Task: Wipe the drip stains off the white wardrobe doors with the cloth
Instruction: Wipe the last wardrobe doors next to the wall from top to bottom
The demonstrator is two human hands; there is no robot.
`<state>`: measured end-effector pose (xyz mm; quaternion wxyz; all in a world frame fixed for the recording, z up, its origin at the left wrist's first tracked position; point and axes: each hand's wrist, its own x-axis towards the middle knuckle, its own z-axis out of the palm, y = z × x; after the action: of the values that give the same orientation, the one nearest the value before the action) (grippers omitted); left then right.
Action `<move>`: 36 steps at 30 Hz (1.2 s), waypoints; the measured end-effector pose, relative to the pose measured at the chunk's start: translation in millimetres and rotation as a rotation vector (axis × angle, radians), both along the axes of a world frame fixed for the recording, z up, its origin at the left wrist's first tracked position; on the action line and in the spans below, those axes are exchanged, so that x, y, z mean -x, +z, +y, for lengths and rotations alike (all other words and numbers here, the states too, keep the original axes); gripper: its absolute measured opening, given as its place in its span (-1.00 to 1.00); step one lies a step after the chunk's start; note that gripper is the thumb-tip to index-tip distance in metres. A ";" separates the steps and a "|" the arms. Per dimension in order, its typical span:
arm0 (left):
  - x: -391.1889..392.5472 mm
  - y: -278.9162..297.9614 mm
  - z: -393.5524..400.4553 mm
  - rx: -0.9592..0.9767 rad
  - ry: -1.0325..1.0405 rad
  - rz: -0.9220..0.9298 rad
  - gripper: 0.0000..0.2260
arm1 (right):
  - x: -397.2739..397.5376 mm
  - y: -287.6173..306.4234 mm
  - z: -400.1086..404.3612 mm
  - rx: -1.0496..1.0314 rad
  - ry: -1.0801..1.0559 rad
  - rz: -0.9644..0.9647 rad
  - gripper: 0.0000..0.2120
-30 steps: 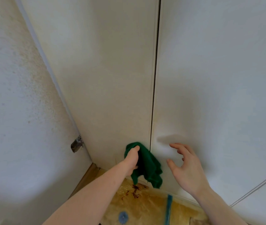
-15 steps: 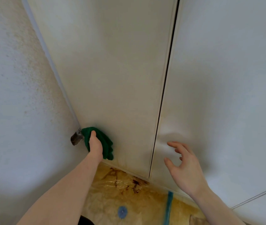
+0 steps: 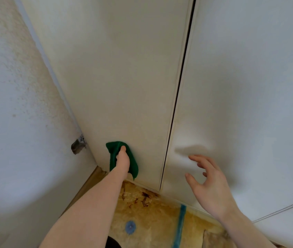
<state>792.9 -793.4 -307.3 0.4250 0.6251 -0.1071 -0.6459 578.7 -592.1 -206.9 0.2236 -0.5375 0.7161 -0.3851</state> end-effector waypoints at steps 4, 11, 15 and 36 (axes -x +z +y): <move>25.8 6.9 18.9 -0.078 -0.100 -0.021 -0.33 | 6.6 2.4 6.4 -0.004 -0.013 0.000 -0.57; 59.6 15.4 57.2 -0.164 -0.553 0.031 -0.37 | 8.9 9.6 11.5 0.002 -0.042 0.000 -0.58; 75.5 26.6 77.0 -0.103 -0.828 0.084 -0.41 | 6.7 13.2 10.4 0.001 -0.051 0.010 -0.58; -69.0 -11.3 -37.8 0.158 0.034 -0.145 -0.03 | -11.9 -4.8 -6.4 -0.023 -0.005 0.006 -0.57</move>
<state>861.9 -831.2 -318.6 0.4752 0.6362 -0.1775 -0.5813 590.7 -598.4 -211.7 0.2265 -0.5341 0.7226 -0.3759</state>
